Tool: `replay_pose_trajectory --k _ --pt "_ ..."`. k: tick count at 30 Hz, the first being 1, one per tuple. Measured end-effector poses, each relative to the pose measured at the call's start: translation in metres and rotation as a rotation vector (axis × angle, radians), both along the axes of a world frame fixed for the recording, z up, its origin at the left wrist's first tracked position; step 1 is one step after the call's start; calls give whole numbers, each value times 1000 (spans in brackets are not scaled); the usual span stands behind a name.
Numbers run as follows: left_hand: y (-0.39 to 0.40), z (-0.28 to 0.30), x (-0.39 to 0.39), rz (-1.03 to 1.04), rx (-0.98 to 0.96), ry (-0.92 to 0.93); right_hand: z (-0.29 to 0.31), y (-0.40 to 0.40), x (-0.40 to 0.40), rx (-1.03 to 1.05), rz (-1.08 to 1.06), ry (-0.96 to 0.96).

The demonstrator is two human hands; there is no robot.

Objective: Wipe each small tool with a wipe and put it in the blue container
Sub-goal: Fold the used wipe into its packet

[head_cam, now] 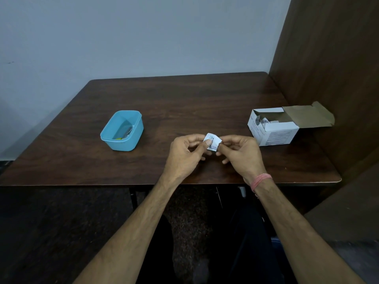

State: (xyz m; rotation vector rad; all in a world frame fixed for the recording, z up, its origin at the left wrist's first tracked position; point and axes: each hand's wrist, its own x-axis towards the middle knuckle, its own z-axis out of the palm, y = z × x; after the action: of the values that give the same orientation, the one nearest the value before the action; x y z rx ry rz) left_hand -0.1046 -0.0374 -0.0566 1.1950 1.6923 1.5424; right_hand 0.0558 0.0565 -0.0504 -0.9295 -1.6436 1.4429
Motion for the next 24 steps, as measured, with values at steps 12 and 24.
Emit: replay_pose_trajectory --k 12,24 --pt "-1 0 -5 -127 -15 -9 -5 6 2 17 -27 -1" --pt "1 1 -6 -136 -30 21 -6 9 4 17 28 -53"
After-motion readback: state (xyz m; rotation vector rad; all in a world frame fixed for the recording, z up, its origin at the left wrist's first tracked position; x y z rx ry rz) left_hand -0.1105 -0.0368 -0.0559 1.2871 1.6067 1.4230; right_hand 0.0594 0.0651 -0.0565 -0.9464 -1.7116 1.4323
